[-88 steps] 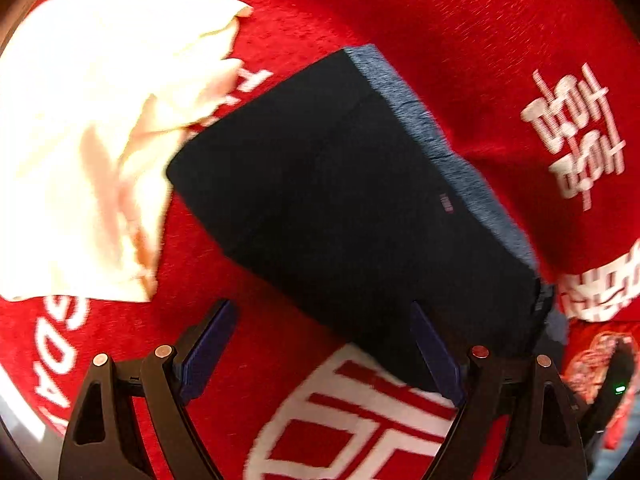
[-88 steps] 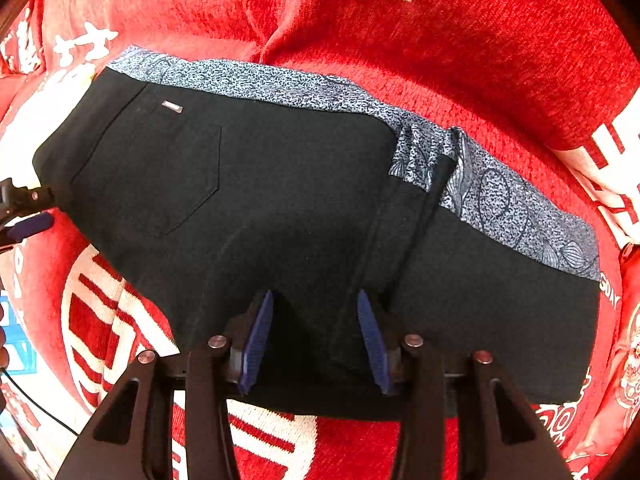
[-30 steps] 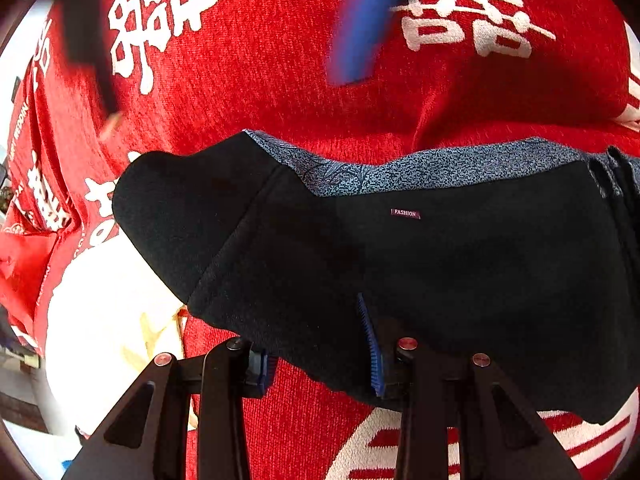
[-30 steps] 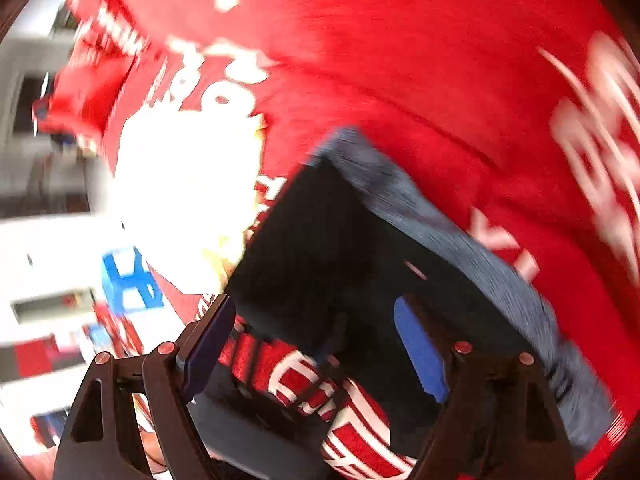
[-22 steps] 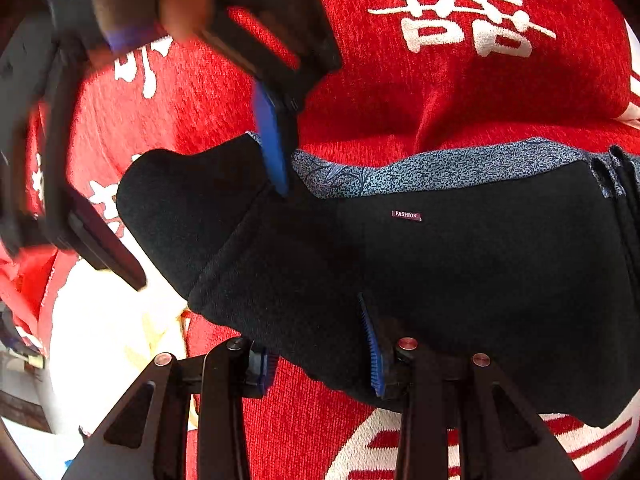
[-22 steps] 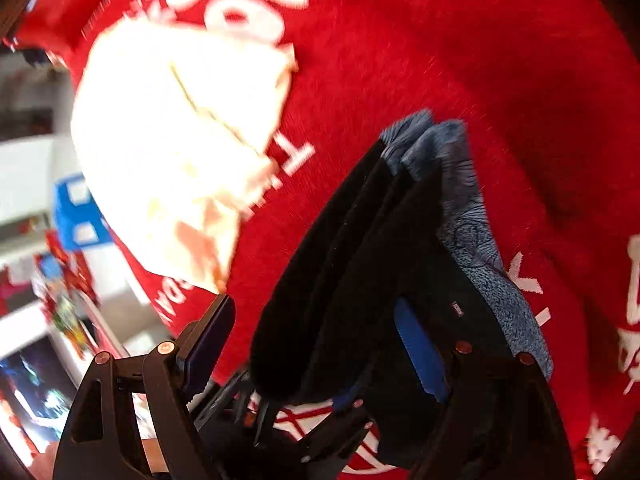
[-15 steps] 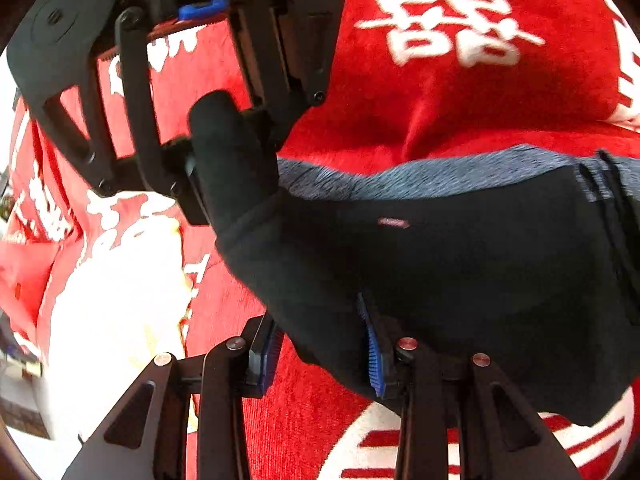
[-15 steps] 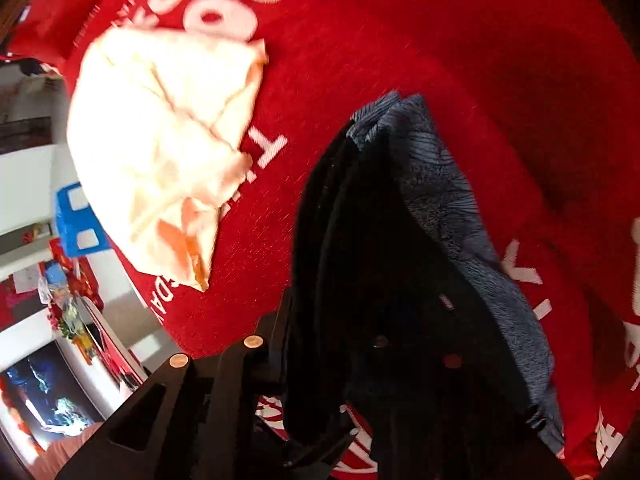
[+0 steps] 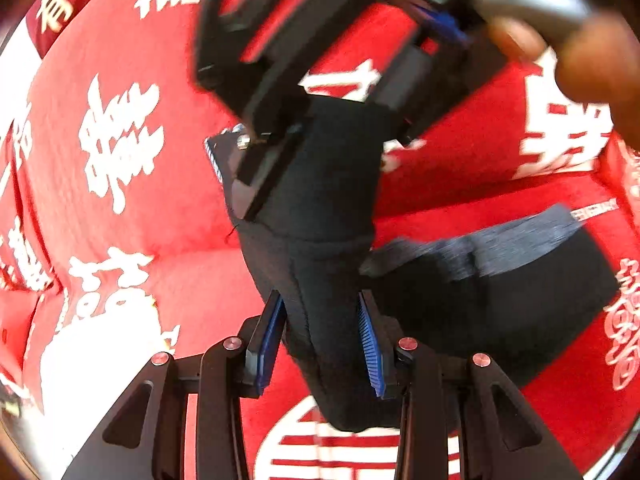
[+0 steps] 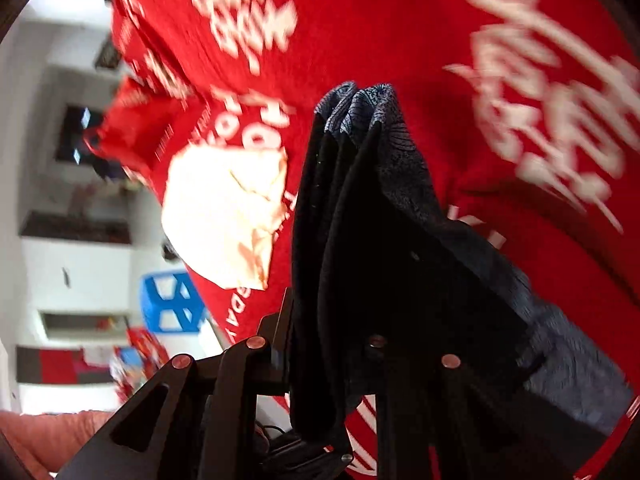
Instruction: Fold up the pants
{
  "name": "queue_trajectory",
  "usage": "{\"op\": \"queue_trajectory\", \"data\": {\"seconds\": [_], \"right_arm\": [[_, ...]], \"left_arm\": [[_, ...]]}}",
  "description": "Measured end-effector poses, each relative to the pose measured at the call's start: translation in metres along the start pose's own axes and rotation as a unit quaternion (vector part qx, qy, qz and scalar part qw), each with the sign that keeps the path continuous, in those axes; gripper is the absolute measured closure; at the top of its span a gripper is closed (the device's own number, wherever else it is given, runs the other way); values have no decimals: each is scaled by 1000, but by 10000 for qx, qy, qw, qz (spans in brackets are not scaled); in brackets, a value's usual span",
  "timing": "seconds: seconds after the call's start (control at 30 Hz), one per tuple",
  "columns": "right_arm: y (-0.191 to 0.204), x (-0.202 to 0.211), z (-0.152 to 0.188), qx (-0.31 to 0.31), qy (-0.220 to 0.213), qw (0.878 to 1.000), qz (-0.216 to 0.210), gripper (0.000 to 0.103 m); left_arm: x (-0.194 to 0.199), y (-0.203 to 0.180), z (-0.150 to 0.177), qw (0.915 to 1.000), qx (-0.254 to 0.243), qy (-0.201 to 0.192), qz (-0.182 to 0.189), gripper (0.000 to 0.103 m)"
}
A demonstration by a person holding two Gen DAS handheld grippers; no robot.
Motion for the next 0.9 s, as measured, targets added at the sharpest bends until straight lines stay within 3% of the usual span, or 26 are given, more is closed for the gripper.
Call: {"op": "queue_trajectory", "data": {"seconds": [0.17,0.27,0.43,0.67,0.77,0.9], "right_arm": [[-30,81,52,-494,-884,9947,-163,84],[-57,117,101,-817,-1305,9880,-155,84],[-113,156,180,-1511,-1746,9729,-140,85],[-180,135,267,-2559,-1962,9457,-401,85],[-188,119,281,-2775,-1998,9367,-756,81],[-196,108,281,-2843,-1886,9354,-932,78]], "left_arm": [[28,-72,-8,9983,-294,24,500,66],[37,-128,-4,9950,-617,112,772,66],[20,-196,30,9881,-1046,540,993,66],[-13,-243,87,9780,-1690,943,781,66],[-16,-246,97,9747,-1943,883,661,66],[-19,-253,102,9732,-2020,901,621,66]]}}
Point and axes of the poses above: each gripper's, at about its wrist camera, not at the fingertips, and x roughly against the way its jaws point, y to its left, z to its underside, the point moved 10 cm from there along -x, roughly the way its jaws point, and after that the axes turned 14 degrees about x, right-handed, at the moved point
